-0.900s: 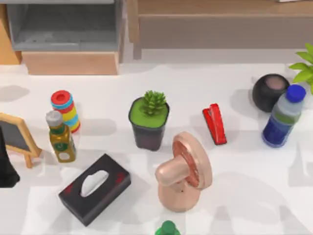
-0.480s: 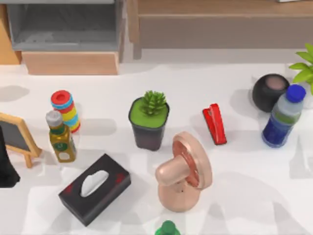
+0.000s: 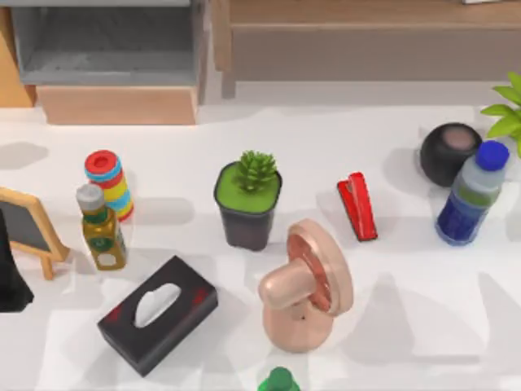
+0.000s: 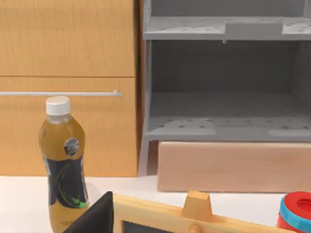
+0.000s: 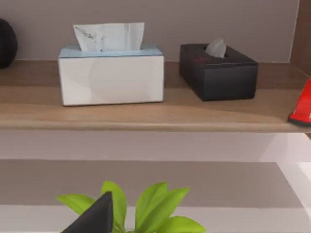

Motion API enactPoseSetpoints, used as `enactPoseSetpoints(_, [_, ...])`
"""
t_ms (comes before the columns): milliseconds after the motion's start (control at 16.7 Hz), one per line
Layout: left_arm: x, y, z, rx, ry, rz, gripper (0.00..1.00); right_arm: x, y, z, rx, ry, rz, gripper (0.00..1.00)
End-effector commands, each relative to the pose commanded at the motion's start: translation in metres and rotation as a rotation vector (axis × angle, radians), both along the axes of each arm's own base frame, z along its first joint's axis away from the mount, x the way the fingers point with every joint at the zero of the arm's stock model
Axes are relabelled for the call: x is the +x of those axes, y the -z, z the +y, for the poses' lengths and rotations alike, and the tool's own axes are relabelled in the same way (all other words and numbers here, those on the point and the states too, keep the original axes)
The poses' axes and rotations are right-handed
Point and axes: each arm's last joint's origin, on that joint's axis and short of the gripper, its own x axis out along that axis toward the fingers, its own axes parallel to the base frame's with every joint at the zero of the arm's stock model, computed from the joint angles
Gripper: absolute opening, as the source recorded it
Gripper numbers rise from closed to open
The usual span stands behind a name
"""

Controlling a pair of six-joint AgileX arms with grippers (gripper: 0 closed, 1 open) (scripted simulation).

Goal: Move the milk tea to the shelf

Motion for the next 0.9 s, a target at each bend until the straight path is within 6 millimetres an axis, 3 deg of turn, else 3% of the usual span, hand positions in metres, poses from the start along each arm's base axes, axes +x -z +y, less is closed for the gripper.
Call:
enactPoseSetpoints(240, [0.000, 0.000, 0.000, 0.000, 0.000, 0.000, 1.00, 0.037, 0.021, -0.052, 0.009, 0.002, 0.019, 1.00])
enactPoseSetpoints(420, [0.000, 0.000, 0.000, 0.000, 0.000, 0.000, 1.00, 0.051, 0.048, -0.092, 0.006, 0.004, 0.010, 1.00])
enactPoseSetpoints(660, [0.000, 0.000, 0.000, 0.000, 0.000, 0.000, 1.00, 0.051, 0.094, -0.136, 0.010, 0.005, 0.010, 1.00])
enactPoseSetpoints(900, [0.000, 0.000, 0.000, 0.000, 0.000, 0.000, 1.00, 0.042, 0.130, -0.161, 0.007, 0.006, 0.005, 1.00])
